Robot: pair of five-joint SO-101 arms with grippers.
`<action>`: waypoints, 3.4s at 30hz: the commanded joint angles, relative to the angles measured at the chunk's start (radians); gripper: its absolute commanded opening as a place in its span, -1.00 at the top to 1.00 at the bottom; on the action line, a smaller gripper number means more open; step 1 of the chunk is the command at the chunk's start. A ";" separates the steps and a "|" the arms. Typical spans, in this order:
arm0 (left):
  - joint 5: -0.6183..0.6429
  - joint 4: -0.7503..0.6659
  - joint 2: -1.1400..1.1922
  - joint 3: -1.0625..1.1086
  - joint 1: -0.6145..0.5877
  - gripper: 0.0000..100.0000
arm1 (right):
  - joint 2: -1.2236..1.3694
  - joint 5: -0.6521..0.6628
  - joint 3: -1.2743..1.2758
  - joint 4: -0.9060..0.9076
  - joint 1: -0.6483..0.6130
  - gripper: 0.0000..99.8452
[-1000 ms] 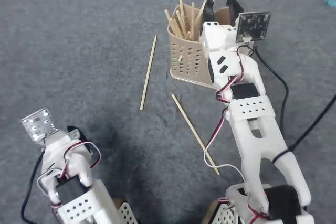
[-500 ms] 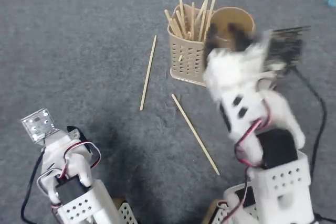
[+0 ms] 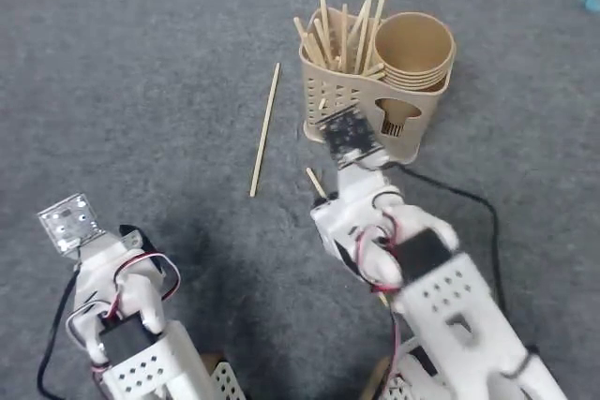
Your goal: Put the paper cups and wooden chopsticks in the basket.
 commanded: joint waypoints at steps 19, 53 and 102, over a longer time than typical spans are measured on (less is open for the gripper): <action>-0.012 0.000 -0.018 -0.005 0.000 0.86 | 0.937 0.055 -0.433 -0.236 0.116 0.87; -0.012 0.000 -0.018 -0.005 0.000 0.86 | 0.335 0.146 -0.505 0.375 0.108 0.99; -0.012 0.000 -0.018 -0.005 0.000 0.86 | 0.670 -0.075 -0.460 -1.592 0.403 0.98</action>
